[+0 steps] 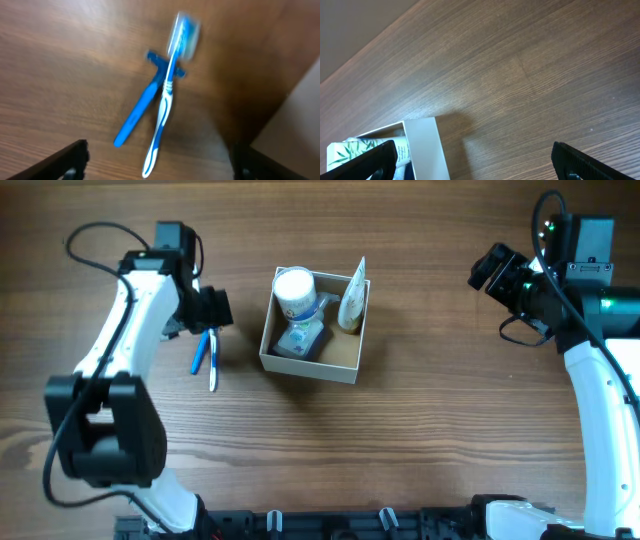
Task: Pack container
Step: 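Grasp the blue razor with the left gripper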
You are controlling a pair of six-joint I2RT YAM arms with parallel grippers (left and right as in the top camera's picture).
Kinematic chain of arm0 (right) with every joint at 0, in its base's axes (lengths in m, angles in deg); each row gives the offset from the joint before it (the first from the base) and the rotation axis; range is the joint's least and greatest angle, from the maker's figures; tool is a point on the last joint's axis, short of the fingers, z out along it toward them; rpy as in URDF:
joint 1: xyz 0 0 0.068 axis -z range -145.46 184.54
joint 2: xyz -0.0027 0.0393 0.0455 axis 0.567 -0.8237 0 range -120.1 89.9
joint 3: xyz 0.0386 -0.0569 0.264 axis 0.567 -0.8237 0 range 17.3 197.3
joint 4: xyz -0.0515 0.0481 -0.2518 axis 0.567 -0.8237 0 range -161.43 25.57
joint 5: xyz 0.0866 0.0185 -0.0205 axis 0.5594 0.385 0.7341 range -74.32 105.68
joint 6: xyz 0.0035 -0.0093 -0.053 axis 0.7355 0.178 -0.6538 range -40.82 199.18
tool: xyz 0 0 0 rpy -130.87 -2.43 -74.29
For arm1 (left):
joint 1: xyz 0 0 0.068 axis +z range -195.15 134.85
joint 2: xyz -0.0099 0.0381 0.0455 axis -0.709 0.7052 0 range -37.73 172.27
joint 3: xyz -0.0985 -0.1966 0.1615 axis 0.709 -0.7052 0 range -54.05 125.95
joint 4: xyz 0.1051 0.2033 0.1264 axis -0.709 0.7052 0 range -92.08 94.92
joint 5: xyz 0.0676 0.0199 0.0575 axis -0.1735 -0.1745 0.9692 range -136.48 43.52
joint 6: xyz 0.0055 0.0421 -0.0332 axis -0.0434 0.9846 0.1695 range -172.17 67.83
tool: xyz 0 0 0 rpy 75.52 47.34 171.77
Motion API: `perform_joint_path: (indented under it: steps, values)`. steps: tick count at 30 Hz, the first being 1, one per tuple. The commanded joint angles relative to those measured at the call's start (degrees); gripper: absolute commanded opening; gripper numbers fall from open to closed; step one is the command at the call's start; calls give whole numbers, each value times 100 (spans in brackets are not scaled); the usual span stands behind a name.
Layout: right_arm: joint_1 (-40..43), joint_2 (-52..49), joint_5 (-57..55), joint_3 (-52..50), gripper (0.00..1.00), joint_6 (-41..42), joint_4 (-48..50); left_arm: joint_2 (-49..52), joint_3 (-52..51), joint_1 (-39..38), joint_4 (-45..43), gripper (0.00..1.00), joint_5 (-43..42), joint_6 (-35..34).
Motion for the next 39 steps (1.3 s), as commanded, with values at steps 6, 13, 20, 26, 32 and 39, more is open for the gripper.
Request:
perform_joint_path:
  steps: [6,13,20,26,32,39]
  values:
    - [7,-37,50,79,100,79,13,199,-50,195,116,78,17,459]
    - [7,-37,50,76,100,76,13,208,-184,560,280,69,15,433]
    - [7,-37,52,76,100,76,13,210,-815,575,-538,72,15,664]
    - [7,-37,50,79,100,79,13,264,-896,579,-826,70,42,737]
    - [7,-37,52,76,100,76,13,612,-896,579,-979,66,44,739]
    - [7,-37,50,76,100,76,13,927,-896,579,-1056,52,170,734]
